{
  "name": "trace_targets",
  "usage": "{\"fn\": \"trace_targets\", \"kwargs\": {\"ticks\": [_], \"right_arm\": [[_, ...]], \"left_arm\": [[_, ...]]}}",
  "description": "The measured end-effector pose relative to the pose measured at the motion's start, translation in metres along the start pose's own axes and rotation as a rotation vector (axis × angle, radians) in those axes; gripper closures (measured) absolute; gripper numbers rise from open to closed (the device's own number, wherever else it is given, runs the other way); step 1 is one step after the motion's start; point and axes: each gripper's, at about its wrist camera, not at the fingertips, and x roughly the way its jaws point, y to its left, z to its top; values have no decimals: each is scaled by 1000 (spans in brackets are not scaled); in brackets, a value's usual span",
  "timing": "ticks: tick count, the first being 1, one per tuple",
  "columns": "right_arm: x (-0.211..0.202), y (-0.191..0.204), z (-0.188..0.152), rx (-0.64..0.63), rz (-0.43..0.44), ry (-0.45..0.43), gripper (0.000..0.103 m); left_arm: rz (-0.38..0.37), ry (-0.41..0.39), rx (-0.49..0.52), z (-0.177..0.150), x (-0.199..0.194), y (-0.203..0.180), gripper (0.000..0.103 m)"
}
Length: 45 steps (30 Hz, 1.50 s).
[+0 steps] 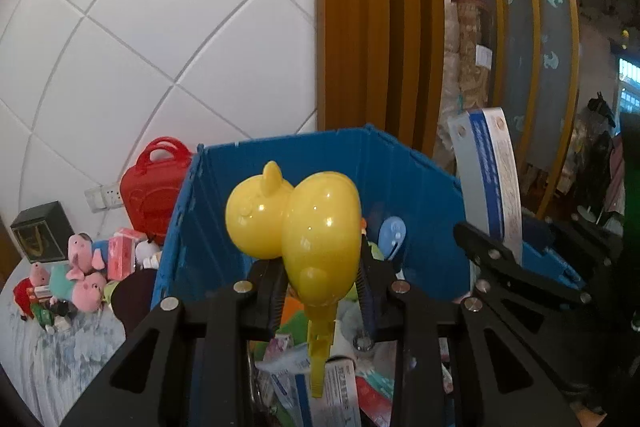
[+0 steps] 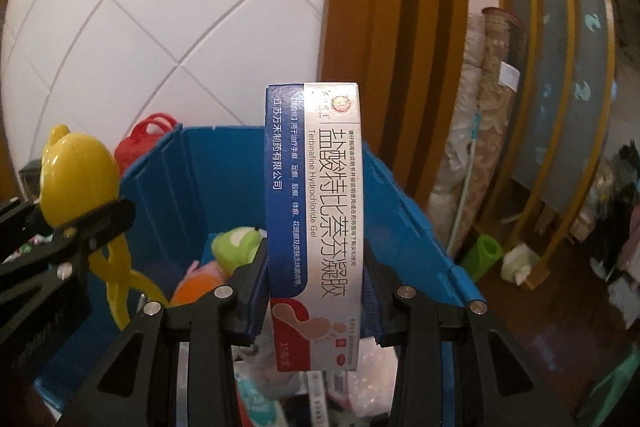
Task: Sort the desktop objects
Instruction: 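Open both tools to drop the yellow toy and gel box into the crate, then move both tools back toward the pile on the table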
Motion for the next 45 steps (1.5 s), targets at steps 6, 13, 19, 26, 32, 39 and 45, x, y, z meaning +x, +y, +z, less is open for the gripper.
{"fn": "trace_targets", "kwargs": {"ticks": [6,13,19,26,32,39,45], "right_arm": [[10,5,-5,-44,-5,22,64],[25,5,-18,-80,-8,108,64],[33,-10,-30,-63,-6,159,52],[22,-30,-35,-16,-22,145,0],[6,-27,-38,-26,-19,117,0],[-20,-15,-33,-23,-1,72,0],[-42,17,-18,-47,36,4,0]], "left_arm": [[29,46,0,-11,4,-4,73],[41,106,-1,-22,12,0,73],[23,183,7,-31,22,-4,43],[34,204,3,-40,19,-1,24],[14,155,-14,-40,0,7,23],[49,37,-40,-32,-37,31,10],[89,-8,-70,-32,-59,67,10]]}}
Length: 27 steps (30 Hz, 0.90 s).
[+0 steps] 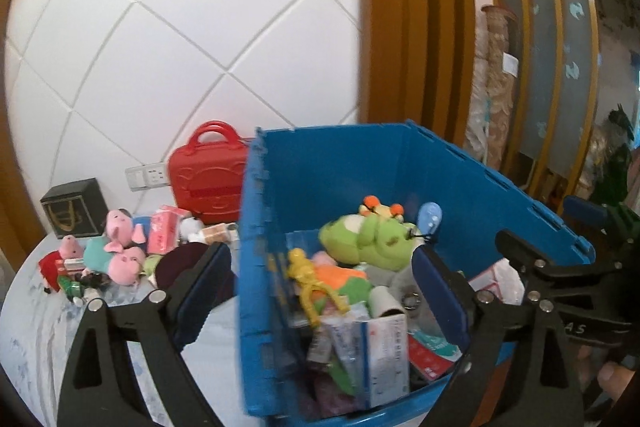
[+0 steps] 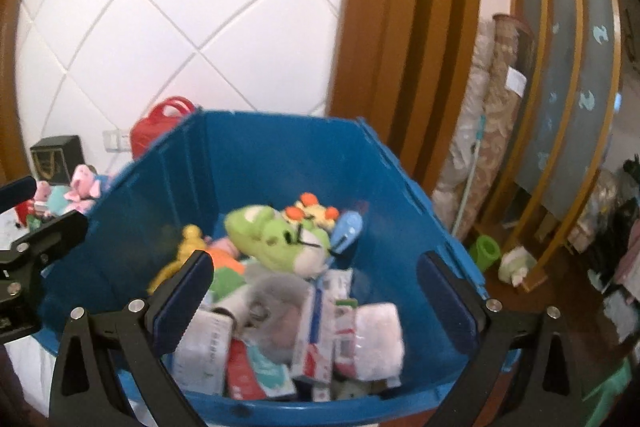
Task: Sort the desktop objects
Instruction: 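Move both tools back toward the pile on the table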
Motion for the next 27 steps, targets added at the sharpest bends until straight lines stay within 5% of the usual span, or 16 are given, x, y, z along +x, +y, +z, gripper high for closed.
{"fn": "trace_targets", "kwargs": {"ticks": [10,17,27], "right_arm": [[-32,111,27,-59,73,-99,0],[-40,227,46,-64,87,-123,0],[-1,374,30,-125,177,43,0]], "left_arm": [[57,-22,-78,-18,-24,121,10],[136,27,-83,-45,-34,256,10],[232,205,-178,-96,-17,411,10]]}}
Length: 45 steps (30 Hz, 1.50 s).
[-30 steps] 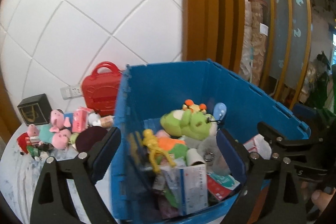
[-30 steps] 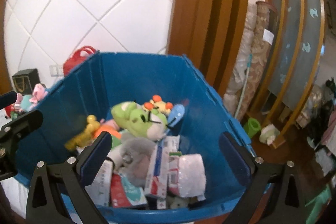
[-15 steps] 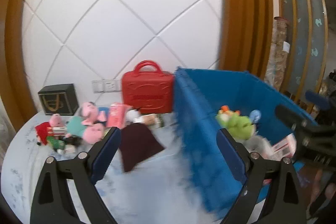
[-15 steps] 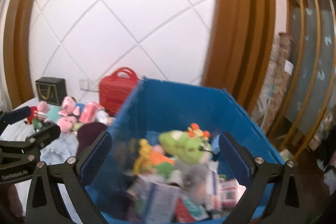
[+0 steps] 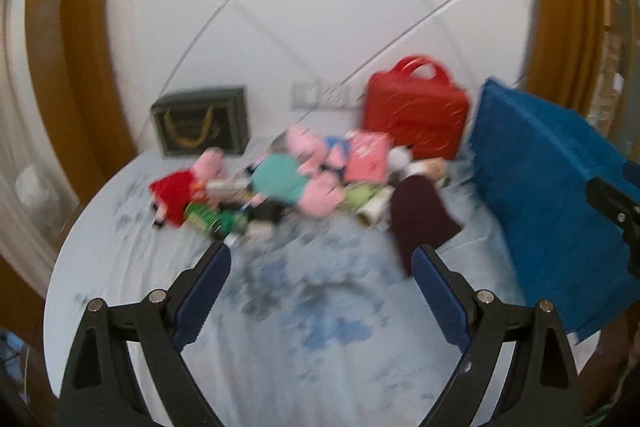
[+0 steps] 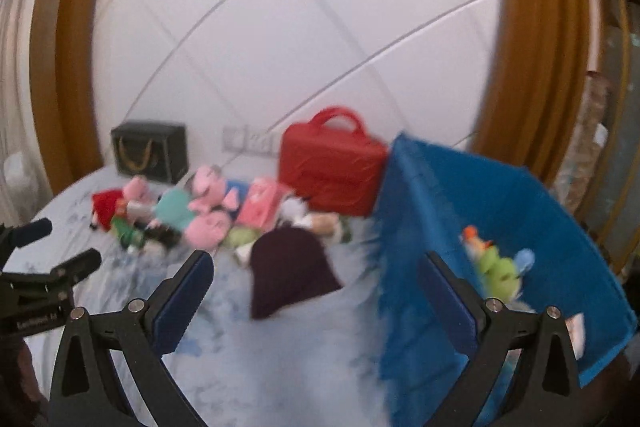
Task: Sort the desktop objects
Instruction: 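Move both tools back toward the pile on the table, then grasp the green-labelled brown bottle with the left tool while the right grasps the green jar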
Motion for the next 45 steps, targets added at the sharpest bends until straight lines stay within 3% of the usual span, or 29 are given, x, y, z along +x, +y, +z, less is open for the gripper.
{"fn": "trace_targets", "kwargs": {"ticks": [17,22,31,45], "right_arm": [[124,96,-34,-53,254,249,0],[140,129,-33,-79,265,290,0],[200,204,-20,41,315,408,0],[325,289,-6,80,424,504,4]], "left_arm": [[190,288,-246,-63,75,125,10],[187,280,-224,-53,87,150,10],[83,310,-194,-37,148,207,10],[69,382,-146,-29,265,229,10]]}}
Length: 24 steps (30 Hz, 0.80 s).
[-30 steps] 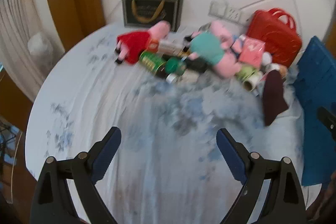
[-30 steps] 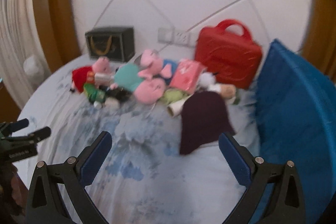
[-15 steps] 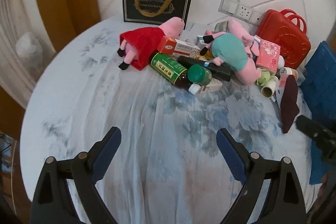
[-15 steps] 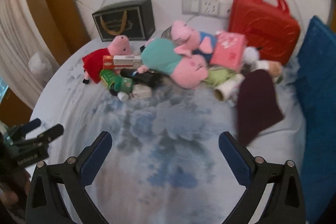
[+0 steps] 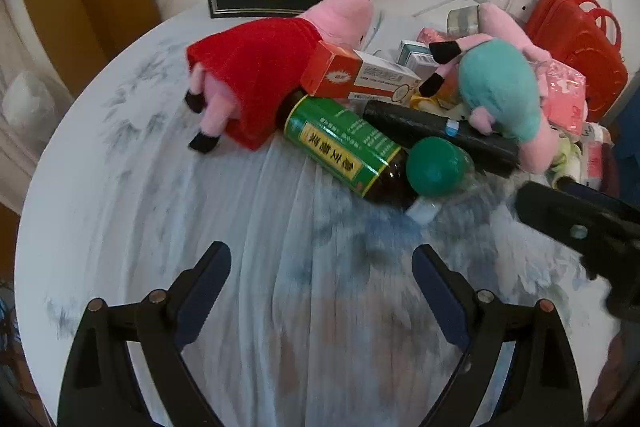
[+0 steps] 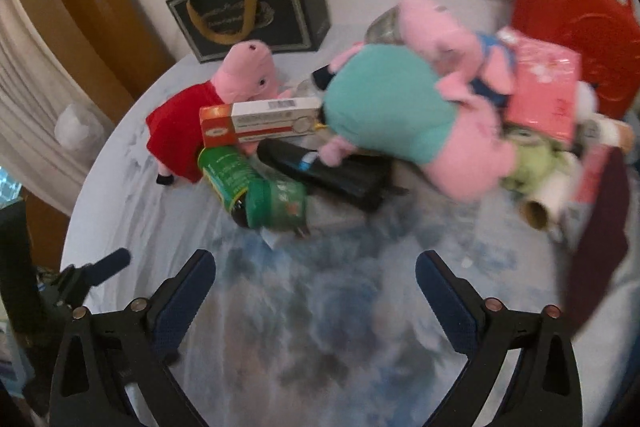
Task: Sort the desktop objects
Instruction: 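Grasp the green-labelled brown bottle with the left tool while the right grasps the green jar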
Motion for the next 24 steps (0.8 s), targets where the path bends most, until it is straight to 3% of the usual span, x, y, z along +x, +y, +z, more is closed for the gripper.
{"fn": "trace_targets", "kwargs": {"ticks": [5,8,9,12,19,21,22,24], "right_arm": [[38,4,14,-1,33,44,10],[55,4,19,-4,43,57,35],[60,4,20,-6,63,69,40],[62,2,17,-42,16,81,55],[47,-39,13,1,-59,65,58],[47,-50,12,18,-60,74,59],[48,-51,11,17,-62,75,59],[50,-53,8,10,-60,81,59]], "left_arm": [[-34,11,19,10,19,-4,10],[-51,14,22,14,24,-7,10],[-59,16,21,15,26,-8,10],[-76,26,31,19,31,-18,10],[-56,34,68,29,54,-54,10],[5,43,85,31,63,-61,11],[30,43,87,32,66,-62,13],[41,42,74,31,69,-56,29]]}}
